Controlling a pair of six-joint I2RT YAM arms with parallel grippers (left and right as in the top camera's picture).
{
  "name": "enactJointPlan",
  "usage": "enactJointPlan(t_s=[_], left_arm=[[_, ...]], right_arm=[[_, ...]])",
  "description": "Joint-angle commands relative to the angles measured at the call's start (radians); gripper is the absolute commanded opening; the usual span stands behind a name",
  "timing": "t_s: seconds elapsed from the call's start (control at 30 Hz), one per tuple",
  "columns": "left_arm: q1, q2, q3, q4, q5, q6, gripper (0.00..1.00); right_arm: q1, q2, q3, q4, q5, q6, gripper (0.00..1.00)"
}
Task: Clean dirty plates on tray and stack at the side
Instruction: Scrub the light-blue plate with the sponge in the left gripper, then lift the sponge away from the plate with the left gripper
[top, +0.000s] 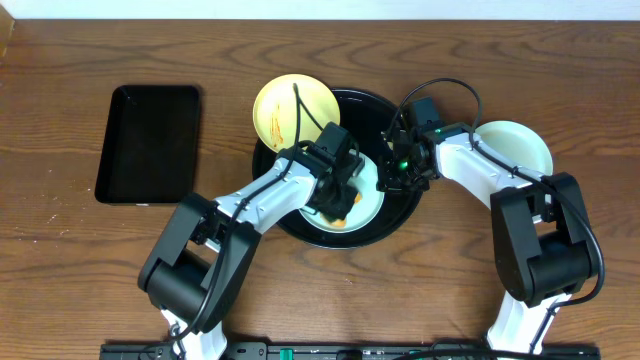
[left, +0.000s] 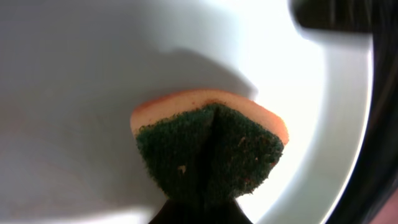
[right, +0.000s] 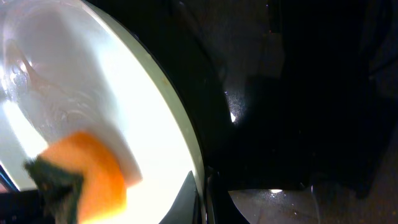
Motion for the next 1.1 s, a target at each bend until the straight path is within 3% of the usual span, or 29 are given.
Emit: enactJointPlan(t_s=[0.0, 0.13, 0.33, 0.57, 0.8, 0.93, 1.07], left_arm=[[0.003, 0.016, -0.026, -0.047, -0.029, 0.235, 0.08], [0.003, 0.016, -0.026, -0.042, -0.056, 0.330, 0.07], [0.009, 0.026, -0.028, -0.026, -0.443, 0.341, 0.07], [0.022, 0.046, -0.028, 0.141, -0.460, 0.320, 0.07], [0.024, 0.041, -0.023, 0.318, -0.461, 0.111, 0.07], [0.024, -0.002, 0.005, 0.306, -0.461, -0.061, 0.07], [0.024, -0.119, 0.012, 0.289, -0.460, -0.154, 0.08]], right_arm=[[-0.024, 0.018, 0.000, 0.013, 0.015, -0.020, 0.01], [-0.024, 0.018, 0.000, 0.012, 0.015, -0.018, 0.01], [-0.024, 0.018, 0.000, 0.012, 0.015, -0.011, 0.01], [-0.024, 0.018, 0.000, 0.013, 0.005, -0.011, 0.01], [-0.024, 0.018, 0.000, 0.016, 0.004, -0.011, 0.01], [-0.024, 0.018, 0.000, 0.016, 0.004, -0.011, 0.01], [-0.024, 0.018, 0.000, 0.018, 0.002, -0.011, 0.01]])
